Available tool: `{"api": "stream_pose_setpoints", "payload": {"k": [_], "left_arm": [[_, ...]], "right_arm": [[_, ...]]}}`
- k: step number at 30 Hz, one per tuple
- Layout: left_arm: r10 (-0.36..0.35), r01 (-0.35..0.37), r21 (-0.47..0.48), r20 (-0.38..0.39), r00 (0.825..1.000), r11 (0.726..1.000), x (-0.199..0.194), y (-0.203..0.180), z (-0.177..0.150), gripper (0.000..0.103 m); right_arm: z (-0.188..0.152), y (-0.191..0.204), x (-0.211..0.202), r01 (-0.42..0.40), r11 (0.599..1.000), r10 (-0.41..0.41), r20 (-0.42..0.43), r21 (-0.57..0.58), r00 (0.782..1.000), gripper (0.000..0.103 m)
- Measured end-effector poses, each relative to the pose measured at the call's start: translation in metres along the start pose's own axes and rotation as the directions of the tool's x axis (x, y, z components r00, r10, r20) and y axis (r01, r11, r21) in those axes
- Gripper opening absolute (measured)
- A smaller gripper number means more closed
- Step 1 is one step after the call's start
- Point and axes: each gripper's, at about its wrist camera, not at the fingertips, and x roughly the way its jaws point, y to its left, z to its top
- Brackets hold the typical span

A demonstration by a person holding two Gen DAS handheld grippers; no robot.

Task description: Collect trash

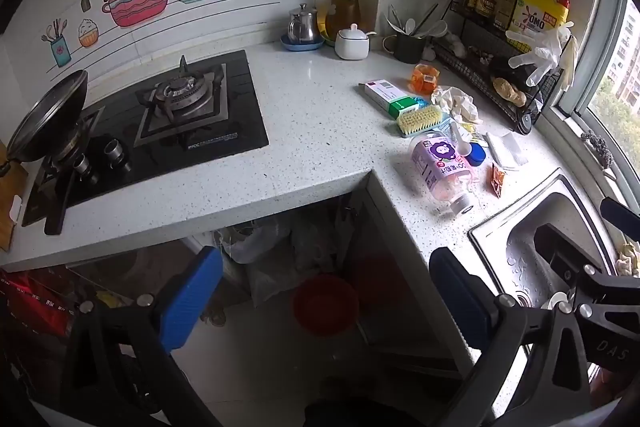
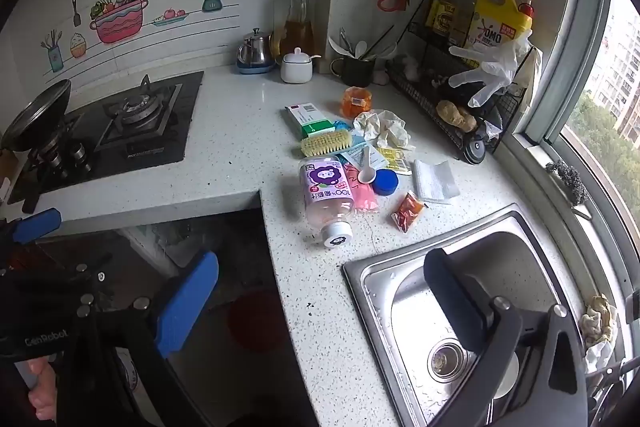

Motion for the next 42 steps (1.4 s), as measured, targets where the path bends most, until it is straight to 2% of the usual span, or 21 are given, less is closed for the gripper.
{"api": "stream_pose_setpoints", "payload": {"k": [15,42], "left_arm": [[-0.005,0.004,-0.009,-0.017,1.000,1.000,-0.004,0.007,-0.001,0.103],[0.013,-0.014,-0.018,-0.033,0.999,1.000,0.008,0.006,-0.003,0.103]], "right_arm": [[-0.006,-0.003,-0.008,-0.016,1.000,0.016,0.006,0.002,1.000,0.103],[-0.002,0.002,0.006,-0.044,0.999,0.045,-0.025,0.009,0.999,0.103]]}}
